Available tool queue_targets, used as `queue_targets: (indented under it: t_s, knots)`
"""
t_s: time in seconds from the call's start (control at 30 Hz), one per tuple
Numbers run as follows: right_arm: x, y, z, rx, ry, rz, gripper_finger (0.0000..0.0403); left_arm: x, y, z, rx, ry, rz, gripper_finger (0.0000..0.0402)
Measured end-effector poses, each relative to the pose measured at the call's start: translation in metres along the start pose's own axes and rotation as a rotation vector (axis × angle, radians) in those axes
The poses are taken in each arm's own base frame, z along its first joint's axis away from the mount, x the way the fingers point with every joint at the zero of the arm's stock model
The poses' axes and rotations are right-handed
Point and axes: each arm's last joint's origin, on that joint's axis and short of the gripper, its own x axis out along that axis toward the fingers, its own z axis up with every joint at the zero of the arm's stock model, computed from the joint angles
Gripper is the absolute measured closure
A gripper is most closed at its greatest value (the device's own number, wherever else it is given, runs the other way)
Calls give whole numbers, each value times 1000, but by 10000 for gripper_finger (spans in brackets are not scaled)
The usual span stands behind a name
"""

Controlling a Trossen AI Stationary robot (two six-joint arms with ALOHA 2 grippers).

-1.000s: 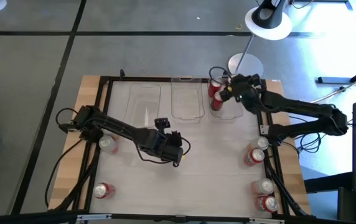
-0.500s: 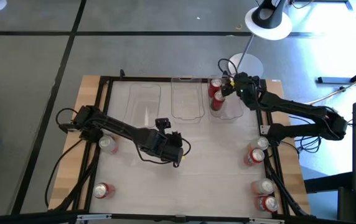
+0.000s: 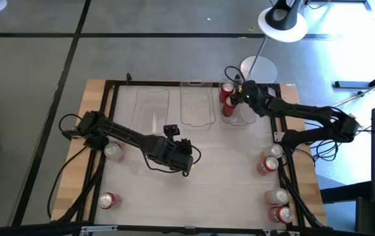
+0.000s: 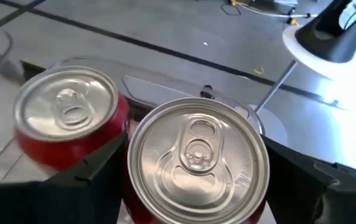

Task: Sort soda cans
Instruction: Put the top red black soda can into the right transparent bin

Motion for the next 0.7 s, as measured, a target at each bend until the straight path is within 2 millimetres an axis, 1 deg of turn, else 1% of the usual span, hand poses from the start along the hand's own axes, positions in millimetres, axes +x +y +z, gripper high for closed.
queue_targets:
  t_s: [0.17,0.33,0.6,0.7]
  knots:
    - [10,3,-2,25,6,-13,112,0,0,0,1,0,0,29]
    - [13,5,-2,32,4,-12,107,0,0,0,5,1,0,29]
    - [13,5,-4,19,13,-13,59,0,0,0,5,1,0,29]
    - [13,5,-4,16,15,-9,51,0,0,0,5,1,0,29]
